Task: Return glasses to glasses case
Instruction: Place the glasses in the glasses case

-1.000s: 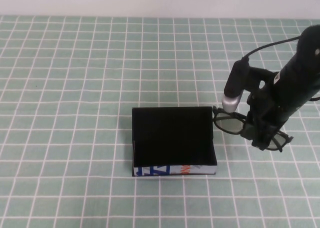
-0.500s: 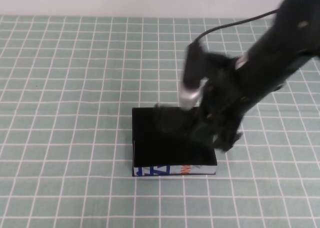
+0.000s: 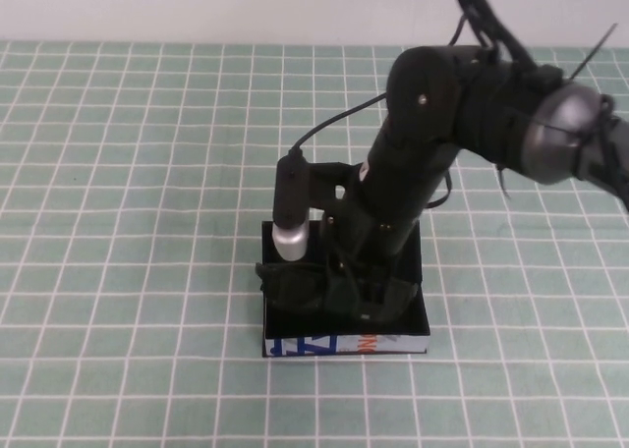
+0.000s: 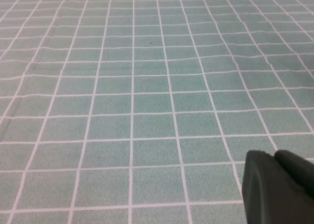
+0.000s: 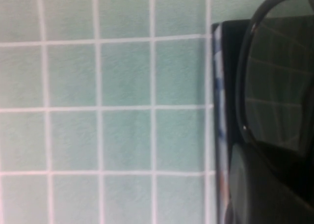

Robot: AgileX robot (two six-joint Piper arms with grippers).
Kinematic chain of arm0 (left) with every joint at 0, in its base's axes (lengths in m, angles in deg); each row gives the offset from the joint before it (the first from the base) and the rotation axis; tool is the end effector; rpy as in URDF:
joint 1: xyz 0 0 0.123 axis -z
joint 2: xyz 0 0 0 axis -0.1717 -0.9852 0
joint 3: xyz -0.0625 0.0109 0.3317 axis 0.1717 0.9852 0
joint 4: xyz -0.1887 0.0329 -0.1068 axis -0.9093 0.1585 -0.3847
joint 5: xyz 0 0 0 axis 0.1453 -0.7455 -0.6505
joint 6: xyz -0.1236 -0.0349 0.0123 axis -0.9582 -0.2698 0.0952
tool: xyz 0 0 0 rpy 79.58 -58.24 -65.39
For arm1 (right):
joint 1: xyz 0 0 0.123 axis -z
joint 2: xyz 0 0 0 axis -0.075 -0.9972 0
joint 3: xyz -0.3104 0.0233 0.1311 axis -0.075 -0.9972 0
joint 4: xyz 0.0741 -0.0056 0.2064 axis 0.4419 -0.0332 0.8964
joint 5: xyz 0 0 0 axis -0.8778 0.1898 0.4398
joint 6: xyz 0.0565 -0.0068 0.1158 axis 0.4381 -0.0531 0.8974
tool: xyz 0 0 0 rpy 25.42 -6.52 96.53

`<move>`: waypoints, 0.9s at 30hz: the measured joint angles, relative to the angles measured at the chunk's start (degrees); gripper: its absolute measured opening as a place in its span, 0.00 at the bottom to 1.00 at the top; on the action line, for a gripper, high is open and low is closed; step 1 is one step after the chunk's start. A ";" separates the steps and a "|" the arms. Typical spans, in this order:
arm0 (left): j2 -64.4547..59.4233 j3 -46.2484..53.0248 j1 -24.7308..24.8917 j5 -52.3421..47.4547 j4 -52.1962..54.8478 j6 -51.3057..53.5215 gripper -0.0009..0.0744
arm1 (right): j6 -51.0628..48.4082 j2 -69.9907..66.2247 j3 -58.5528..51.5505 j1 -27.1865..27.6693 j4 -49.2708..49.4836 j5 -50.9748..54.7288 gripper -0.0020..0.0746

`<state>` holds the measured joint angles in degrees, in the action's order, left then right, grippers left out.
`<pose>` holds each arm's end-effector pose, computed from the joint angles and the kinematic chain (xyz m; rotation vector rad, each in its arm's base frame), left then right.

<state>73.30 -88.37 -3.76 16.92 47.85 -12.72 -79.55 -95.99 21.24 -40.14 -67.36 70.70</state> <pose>0.0034 0.0020 0.1622 0.0796 1.8556 -0.0617 0.3081 0.2625 0.2785 -2.0837 2.0311 0.3251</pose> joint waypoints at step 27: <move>0.00 0.00 0.00 0.00 0.00 0.00 0.01 | -0.86 -3.29 1.98 0.00 -2.38 0.23 0.12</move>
<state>73.30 -88.37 -3.76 16.92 47.85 -12.72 -80.41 -99.28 23.21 -40.14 -69.73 70.93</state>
